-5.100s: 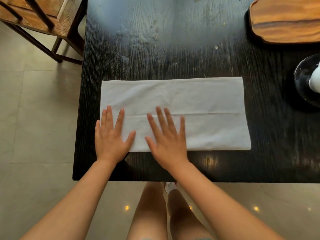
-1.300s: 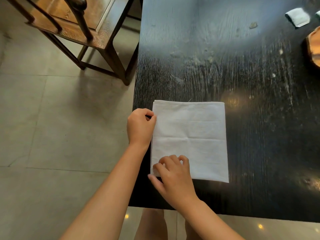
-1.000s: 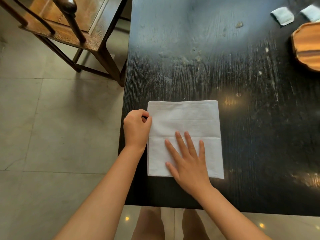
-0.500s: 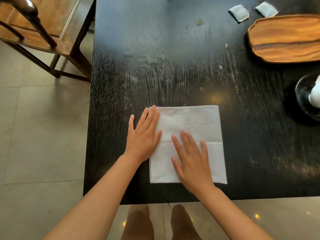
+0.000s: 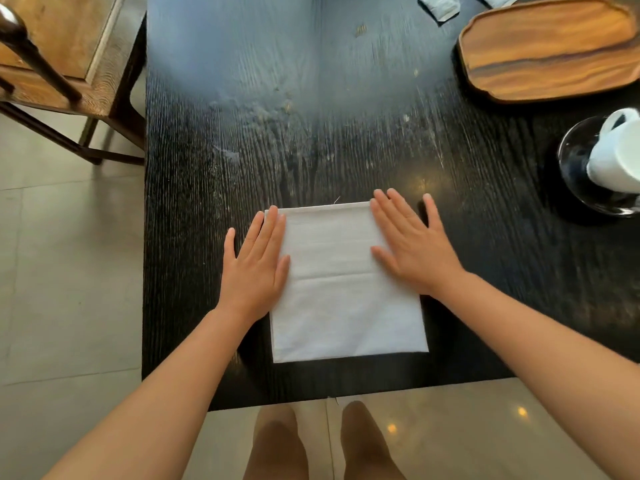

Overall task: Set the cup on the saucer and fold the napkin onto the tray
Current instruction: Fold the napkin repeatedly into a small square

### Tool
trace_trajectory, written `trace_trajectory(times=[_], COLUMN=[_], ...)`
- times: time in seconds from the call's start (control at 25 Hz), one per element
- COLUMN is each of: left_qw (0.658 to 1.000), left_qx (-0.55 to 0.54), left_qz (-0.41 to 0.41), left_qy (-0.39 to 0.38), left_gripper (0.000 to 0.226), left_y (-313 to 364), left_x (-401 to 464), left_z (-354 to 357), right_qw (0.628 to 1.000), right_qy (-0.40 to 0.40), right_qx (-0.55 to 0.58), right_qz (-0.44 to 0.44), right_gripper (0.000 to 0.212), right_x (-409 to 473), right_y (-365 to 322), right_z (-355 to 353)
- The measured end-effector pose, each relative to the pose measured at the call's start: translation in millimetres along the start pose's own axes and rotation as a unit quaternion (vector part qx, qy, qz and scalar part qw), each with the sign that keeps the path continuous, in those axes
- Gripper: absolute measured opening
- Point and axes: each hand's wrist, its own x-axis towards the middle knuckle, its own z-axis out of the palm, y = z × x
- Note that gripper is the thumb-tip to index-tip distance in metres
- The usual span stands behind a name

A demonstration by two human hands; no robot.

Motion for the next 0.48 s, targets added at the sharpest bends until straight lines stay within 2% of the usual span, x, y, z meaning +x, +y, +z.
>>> trace_trajectory(times=[0.12,0.2,0.28,0.32,0.4,0.48], left_qw=[1.0,1.0,1.0,1.0,1.0,1.0], left_qx=[0.003,0.003,0.003,0.003,0.0,0.001], left_qz=[-0.003,-0.002,-0.001,-0.002,0.0,0.001], left_qy=[-0.002,0.002,0.004,0.006,0.009,0.011], left_gripper=[0.06,0.06,0.06,0.061,0.061,0.061], left_y=[0,1,1,1,0,0], left_x=[0,0,1,0,0,0], left_z=[0,0,0,1,1,1], right_qw=[0.999,0.999,0.995,0.995,0.999,0.999], right_qy=[-0.042,-0.024,0.015,0.024,0.008,-0.028], right_qx=[-0.029,-0.029,0.004,0.019,0.032,0.03], right_qz=[-0.009,0.025,0.096,0.099,0.039,-0.008], right_gripper=[0.064,0.065,0.068,0.069,0.069,0.065], right_x=[-13,-16,-23,-31,-52,-73], right_y=[24,20,-4,-23,-59,-67], right_z=[-4,-10,-19,-20,-14,-5])
